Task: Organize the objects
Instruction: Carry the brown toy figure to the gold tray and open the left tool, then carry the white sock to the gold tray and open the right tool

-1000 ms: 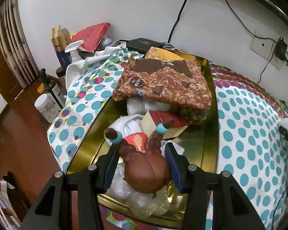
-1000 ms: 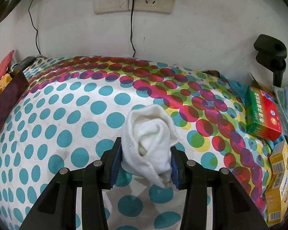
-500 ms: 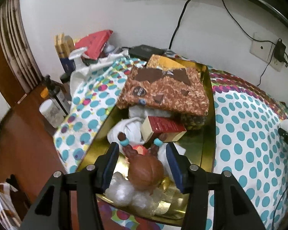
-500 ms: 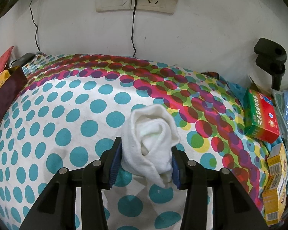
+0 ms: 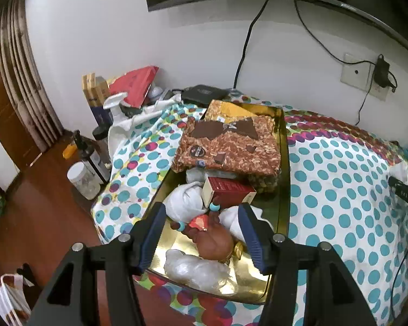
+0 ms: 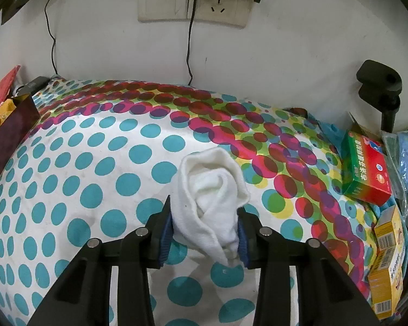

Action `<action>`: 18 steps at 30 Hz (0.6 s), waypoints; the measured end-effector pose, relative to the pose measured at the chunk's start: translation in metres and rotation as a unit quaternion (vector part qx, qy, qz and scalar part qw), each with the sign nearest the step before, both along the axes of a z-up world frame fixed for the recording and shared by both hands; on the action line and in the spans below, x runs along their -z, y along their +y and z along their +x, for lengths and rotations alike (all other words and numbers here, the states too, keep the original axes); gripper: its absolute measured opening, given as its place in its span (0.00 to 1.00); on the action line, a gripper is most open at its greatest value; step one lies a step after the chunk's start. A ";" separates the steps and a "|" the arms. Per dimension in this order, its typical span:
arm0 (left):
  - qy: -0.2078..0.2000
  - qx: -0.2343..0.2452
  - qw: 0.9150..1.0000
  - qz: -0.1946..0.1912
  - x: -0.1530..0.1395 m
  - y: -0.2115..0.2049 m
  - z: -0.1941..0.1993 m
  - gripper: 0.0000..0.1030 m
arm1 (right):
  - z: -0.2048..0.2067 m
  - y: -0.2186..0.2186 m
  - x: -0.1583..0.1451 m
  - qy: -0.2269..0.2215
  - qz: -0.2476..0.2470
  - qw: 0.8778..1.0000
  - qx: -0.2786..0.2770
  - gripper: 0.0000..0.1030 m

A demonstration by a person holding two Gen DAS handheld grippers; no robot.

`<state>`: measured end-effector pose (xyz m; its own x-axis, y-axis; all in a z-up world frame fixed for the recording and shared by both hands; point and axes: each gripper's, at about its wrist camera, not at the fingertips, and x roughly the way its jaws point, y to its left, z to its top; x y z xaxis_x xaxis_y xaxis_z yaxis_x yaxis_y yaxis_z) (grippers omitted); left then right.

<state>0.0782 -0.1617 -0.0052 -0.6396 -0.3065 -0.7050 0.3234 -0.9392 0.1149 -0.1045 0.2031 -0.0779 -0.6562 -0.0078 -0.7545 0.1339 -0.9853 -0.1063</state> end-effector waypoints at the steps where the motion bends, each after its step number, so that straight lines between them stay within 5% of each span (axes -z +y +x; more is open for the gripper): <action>1: 0.001 0.001 1.000 -0.001 -0.001 0.000 0.001 0.56 | 0.001 0.000 0.000 0.002 0.001 1.000 0.000 0.35; 18: 0.022 -0.024 0.999 0.008 -0.008 -0.044 0.038 0.56 | 0.026 -0.024 -0.019 0.057 -0.009 0.998 -0.029 0.35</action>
<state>0.1162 -0.2055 0.0026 -0.6552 -0.3260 -0.6815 0.3721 -0.9243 0.0845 -0.0787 0.1791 -0.0587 -0.7365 -0.0610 -0.6737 0.1782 -0.9782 -0.1062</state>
